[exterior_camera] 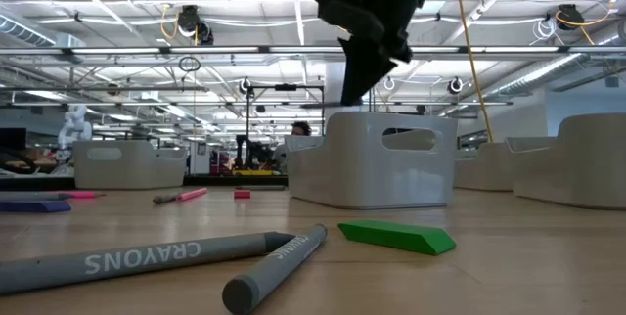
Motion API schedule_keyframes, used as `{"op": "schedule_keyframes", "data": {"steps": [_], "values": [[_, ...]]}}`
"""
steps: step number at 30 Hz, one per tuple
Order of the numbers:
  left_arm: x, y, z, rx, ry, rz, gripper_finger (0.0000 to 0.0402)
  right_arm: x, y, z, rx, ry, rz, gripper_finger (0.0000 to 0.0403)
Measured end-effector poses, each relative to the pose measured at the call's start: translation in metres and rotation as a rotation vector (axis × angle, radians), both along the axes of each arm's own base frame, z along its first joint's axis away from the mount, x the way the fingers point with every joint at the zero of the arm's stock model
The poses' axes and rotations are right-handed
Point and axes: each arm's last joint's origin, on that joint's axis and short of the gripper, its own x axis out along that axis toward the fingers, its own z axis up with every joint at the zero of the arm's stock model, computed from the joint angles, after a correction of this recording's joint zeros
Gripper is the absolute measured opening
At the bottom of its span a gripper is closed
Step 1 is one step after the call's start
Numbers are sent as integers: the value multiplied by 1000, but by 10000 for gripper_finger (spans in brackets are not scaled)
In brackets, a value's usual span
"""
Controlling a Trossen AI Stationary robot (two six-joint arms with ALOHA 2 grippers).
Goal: Sort crayons/erasers/pens/pencils in bins
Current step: Put the gray crayon into the bottom left gray bin
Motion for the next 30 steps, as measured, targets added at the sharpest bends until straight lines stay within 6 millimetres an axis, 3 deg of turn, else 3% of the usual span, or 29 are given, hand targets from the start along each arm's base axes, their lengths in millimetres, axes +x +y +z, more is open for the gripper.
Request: {"op": "schedule_keyframes", "data": {"steps": [6,13,18,24,30], "values": [[1,0,2,1,-21,7,223,-9,10,-32,93,-18,-66,15],[9,10,10,5,-102,39,223,-7,24,-48,153,-101,-67,15],[19,42,10,-6,-92,98,223,-3,24,-51,113,-60,11,15],[26,89,12,81,-85,135,223,1,9,-58,63,21,161,15],[26,117,25,177,-91,197,223,-3,5,-61,53,81,185,15]]}}
